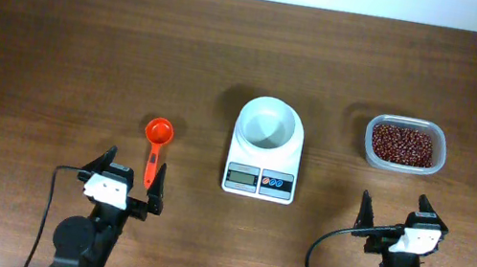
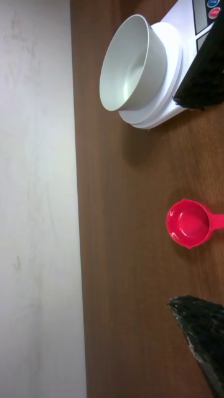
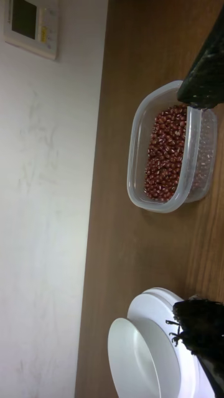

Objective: Scoop item into bowl and weigh 50g on scale

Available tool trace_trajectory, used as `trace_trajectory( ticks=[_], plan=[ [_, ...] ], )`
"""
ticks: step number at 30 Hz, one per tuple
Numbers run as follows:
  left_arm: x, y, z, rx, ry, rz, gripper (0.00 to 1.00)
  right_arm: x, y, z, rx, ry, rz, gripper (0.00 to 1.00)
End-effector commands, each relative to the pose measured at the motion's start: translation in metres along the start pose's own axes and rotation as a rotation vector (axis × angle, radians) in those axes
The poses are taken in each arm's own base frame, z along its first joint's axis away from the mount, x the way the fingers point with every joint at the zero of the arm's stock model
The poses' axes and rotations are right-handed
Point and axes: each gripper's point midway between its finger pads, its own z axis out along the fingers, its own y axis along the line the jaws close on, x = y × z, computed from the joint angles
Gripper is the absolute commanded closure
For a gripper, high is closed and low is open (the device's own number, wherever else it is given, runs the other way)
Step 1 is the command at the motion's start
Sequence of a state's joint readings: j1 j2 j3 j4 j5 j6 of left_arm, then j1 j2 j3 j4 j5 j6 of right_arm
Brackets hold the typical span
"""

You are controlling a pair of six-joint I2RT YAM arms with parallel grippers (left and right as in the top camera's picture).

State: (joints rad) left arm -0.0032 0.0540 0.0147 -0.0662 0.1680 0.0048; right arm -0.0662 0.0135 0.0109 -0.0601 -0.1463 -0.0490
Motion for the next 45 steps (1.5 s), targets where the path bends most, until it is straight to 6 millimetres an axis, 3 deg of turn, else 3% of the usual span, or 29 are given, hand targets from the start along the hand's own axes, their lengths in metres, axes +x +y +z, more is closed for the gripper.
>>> trace_trajectory(
  ticks=[1,13,19,26,32,38,41,45],
  plan=[
    [-0.002,0.003,-0.001,-0.015,-0.012,0.016,0.01,0.002,0.000,0.000,0.001,0.002,0.005,0.01],
    [-0.041,0.001,-0.013,-0.012,-0.044,0.022,0.01,0.002,0.000,0.000,0.001,0.002,0.005,0.01],
    [-0.075,-0.002,-0.028,-0.012,-0.041,0.021,0.01,0.002,0.001,0.000,0.001,0.003,0.005,0.01],
    [-0.105,-0.002,-0.029,-0.011,0.031,0.012,0.01,0.002,0.001,0.000,0.001,0.003,0.005,0.01],
    [-0.121,0.001,-0.014,-0.010,0.150,-0.007,0.01,0.002,0.001,0.000,0.001,0.002,0.005,0.01],
    [-0.122,0.008,0.018,-0.005,0.372,0.002,0.01,0.002,0.001,0.000,0.001,0.003,0.005,0.01],
    [-0.112,0.013,0.039,-0.002,0.507,-0.006,0.01,0.002,0.001,0.000,0.001,0.003,0.005,0.01],
    [-0.084,0.017,0.063,0.005,0.676,-0.035,0.01,0.002,0.001,0.000,0.001,0.002,0.005,0.01]
  ],
)
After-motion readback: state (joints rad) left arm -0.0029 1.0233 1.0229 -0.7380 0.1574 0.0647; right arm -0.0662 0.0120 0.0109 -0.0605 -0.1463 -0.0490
